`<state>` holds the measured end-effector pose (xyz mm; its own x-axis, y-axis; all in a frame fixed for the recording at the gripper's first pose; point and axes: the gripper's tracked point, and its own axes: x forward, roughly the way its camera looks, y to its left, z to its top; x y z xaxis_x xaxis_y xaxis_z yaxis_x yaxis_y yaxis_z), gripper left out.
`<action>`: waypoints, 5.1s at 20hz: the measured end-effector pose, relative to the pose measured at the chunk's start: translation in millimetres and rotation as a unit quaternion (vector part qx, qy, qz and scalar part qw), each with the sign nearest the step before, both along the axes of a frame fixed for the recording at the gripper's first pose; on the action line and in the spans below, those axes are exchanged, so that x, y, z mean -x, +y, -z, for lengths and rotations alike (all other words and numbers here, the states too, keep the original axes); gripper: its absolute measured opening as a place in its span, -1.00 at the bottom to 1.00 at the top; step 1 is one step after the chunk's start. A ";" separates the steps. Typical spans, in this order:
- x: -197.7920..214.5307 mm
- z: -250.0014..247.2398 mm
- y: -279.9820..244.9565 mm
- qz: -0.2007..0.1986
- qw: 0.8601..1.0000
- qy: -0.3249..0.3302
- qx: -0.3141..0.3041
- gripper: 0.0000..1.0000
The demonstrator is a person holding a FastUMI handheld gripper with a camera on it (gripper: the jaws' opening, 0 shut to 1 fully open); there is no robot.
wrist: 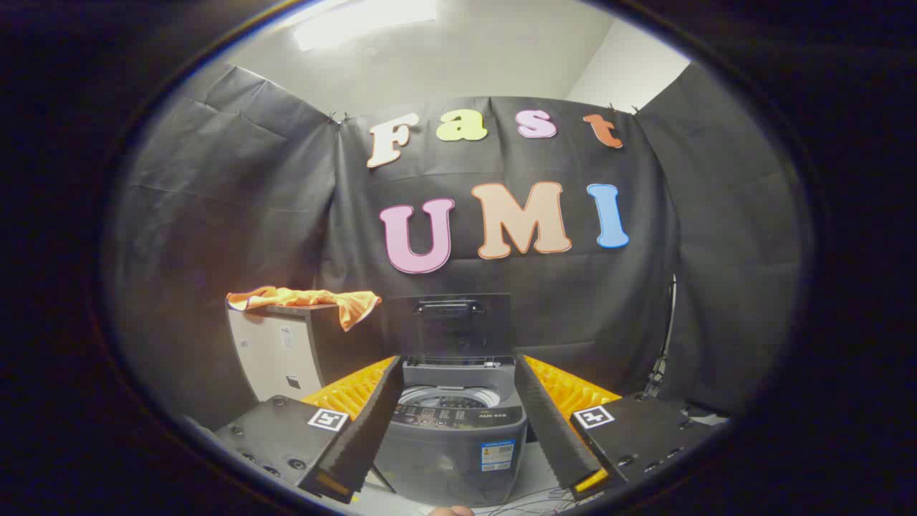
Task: Put the clothes into the washing machine and then close the washing machine lid.
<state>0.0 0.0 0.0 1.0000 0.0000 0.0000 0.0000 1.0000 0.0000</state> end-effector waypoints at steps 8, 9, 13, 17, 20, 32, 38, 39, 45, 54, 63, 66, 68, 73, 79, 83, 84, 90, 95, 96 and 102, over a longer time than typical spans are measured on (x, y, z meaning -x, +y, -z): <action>12.1 12.6 1.9 0.003 1.000 0.011 0.006 0.96; 12.5 12.1 4.7 0.000 1.000 0.012 0.004 0.96; 15.4 12.9 9.6 -0.001 1.000 0.017 0.000 0.96; 16.4 21.1 7.0 0.004 1.000 0.028 0.004 0.96; 16.8 31.8 5.7 0.008 0.999 0.044 0.007 0.96; 6.8 28.4 49.1 -0.023 0.994 0.099 0.030 0.96; -27.3 2.4 108.5 -0.009 0.994 0.102 0.042 0.96; -36.4 0.5 120.7 -0.004 0.993 0.106 0.042 0.96; -100.1 -41.7 198.6 0.053 0.995 0.080 0.003 0.96; -236.3 -76.4 366.0 0.008 0.996 0.087 0.020 0.96; -356.4 -36.2 446.9 0.006 0.978 0.210 -0.010 0.96; -377.9 7.8 462.7 0.005 0.962 0.271 -0.018 0.96; -382.8 30.8 475.9 -0.004 0.950 0.310 -0.027 0.96; -389.3 55.5 467.9 0.039 0.931 0.362 -0.023 0.95; -386.0 70.3 461.1 0.061 0.928 0.368 0.018 0.40; -376.7 64.2 457.1 0.055 0.931 0.362 -0.013 -0.56; -372.1 64.9 452.5 0.058 0.930 0.362 -0.013 -0.56; -319.2 55.9 440.7 0.041 0.927 0.372 0.004 -0.99; -260.1 11.8 415.8 0.058 0.937 0.345 0.006 -0.99; -250.8 -0.5 412.2 0.056 0.940 0.336 0.008 -0.99; -211.0 -77.2 365.9 0.066 0.951 0.299 0.037 -0.99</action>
